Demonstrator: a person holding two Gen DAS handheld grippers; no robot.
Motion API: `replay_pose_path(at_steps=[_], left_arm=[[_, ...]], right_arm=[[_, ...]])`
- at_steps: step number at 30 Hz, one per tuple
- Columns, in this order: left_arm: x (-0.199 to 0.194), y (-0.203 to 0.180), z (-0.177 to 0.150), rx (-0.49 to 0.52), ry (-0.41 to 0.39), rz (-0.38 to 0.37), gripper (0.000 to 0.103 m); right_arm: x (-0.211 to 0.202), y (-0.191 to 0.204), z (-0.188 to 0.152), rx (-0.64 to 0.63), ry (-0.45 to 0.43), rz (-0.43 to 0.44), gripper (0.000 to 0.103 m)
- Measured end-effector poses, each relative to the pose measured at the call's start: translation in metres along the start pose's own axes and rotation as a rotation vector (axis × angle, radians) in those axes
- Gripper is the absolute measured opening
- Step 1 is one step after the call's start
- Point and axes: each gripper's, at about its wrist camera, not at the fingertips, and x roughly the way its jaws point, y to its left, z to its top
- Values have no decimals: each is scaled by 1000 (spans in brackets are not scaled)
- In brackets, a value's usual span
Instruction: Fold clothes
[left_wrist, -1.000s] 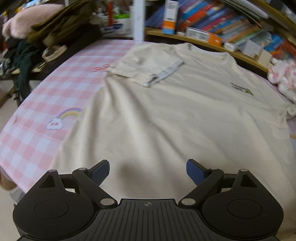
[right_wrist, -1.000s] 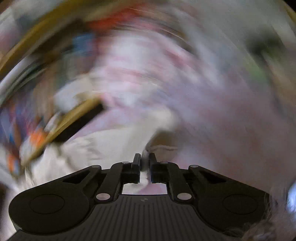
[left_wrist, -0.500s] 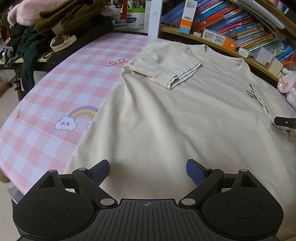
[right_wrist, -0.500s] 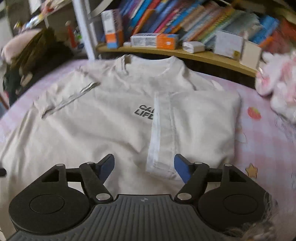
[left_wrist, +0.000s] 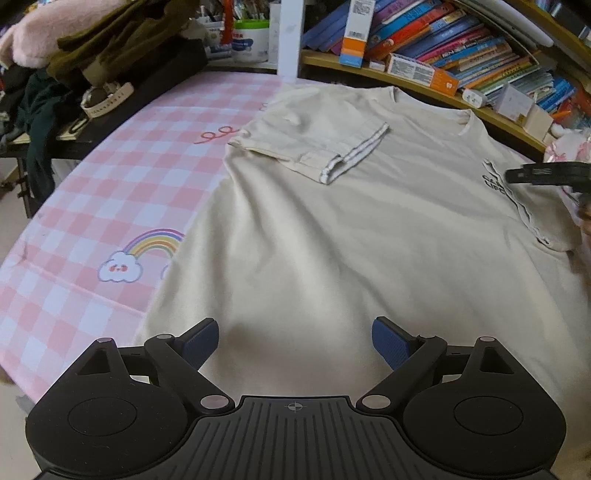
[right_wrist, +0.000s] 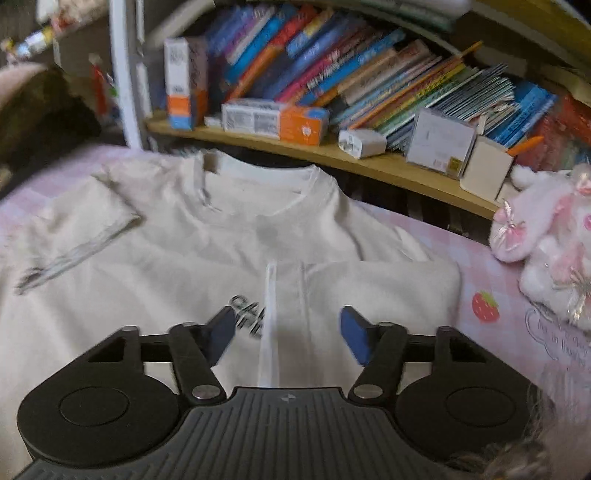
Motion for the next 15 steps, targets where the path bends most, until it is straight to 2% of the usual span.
replay_pose_path(at_steps=[3,5,7,10,12,14,15], left_arm=[[-4,10,-3,-23,-1,22,92],[-6,17,-4,-43,1,37,92],[-7,24,-5,-64,3,51,92],[-6,28,-4,-74,9,53,92],[-5,23,-2,-55,5,41,92],[-5,14,1,-22,-5,21,92],[-5,11,1,-10,-8,13,92]], right_arm=[[26,3,7,13,42,-24,44],[39,4,10,30,63,-35,15],[37,1,14,85,40,-53,8],[27,2,18,138,-50,2,8],[27,5,17,134,-48,18,14],[26,7,14,132,-39,17,41],[26,8,13,131,-34,17,43]])
